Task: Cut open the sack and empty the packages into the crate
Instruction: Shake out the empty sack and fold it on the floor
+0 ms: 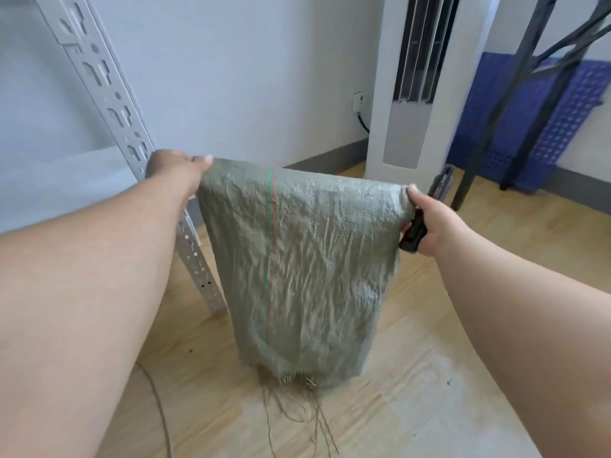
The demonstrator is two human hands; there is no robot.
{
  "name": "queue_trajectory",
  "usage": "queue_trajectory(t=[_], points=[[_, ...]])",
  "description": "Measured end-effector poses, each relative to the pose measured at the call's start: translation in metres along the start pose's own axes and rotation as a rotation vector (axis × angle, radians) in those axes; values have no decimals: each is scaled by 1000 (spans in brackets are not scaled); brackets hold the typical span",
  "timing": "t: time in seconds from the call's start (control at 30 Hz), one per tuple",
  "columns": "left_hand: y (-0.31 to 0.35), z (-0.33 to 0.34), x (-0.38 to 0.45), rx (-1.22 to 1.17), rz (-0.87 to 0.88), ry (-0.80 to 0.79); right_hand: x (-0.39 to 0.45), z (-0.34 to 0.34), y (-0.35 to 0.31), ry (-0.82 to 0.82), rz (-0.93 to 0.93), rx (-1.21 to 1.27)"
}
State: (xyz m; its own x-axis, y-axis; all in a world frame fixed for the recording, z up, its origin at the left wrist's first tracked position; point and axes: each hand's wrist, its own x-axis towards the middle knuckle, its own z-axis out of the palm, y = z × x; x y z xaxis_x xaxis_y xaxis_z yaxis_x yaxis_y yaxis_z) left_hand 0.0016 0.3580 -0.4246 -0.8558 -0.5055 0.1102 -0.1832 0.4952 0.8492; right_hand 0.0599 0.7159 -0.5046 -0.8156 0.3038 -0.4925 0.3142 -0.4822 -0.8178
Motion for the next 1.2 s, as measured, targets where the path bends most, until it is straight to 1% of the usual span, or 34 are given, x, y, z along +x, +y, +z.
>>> queue_trajectory(t=[0.03,0.07,0.1,0.13,0.17,0.2,0.23,0.27,0.3,0.33,0.43,0.5,0.57,0.63,0.77,0.9,1.0,1.07,1.1,1.17,1.2], points=[[2,3,-1,-38,8,0,4,2,-3,97,-40,-60],[6,5,-5,-45,9,-67,9,3,-7,191,-78,-185],[7,9,-7,-5,-27,-201,15,3,-9,263,-109,-342],[8,11,-10,57,-83,-356,18,3,-10,292,-120,-488],[8,12,-11,181,-107,-439,22,1,-11,280,-117,-574],[9,13,-12,299,-102,-432,25,0,-12,247,-110,-597],[10,15,-12,405,-51,-365,28,-2,-12,216,-114,-589],[10,18,-11,414,-27,-290,31,-3,-14,191,-112,-583],[11,21,-12,402,-63,-264,34,-3,-14,166,-99,-584],[11,25,-13,368,-113,-277,36,-2,-14,141,-67,-574],[10,41,-17,238,-283,-398,44,5,-10,101,37,-455],[13,52,-15,101,-287,-406,49,11,-11,95,9,-389],[20,65,-8,-68,-205,-355,52,20,-20,98,-86,-320],[32,73,-2,-220,-108,-284,55,26,-33,121,-218,-276],[63,78,7,-467,119,-146,46,32,-69,176,-499,-280],[83,68,13,-616,219,-34,31,38,-90,189,-725,-186],[69,62,5,-651,228,44,19,33,-75,228,-812,-199],[34,65,-11,-614,197,29,16,16,-38,278,-770,-193],[7,67,-23,-562,152,5,16,3,-11,310,-696,-175],[-60,75,-51,-391,46,-50,16,-28,50,352,-476,-150],[-98,78,-67,-307,-2,-79,16,-42,82,361,-348,-187]])
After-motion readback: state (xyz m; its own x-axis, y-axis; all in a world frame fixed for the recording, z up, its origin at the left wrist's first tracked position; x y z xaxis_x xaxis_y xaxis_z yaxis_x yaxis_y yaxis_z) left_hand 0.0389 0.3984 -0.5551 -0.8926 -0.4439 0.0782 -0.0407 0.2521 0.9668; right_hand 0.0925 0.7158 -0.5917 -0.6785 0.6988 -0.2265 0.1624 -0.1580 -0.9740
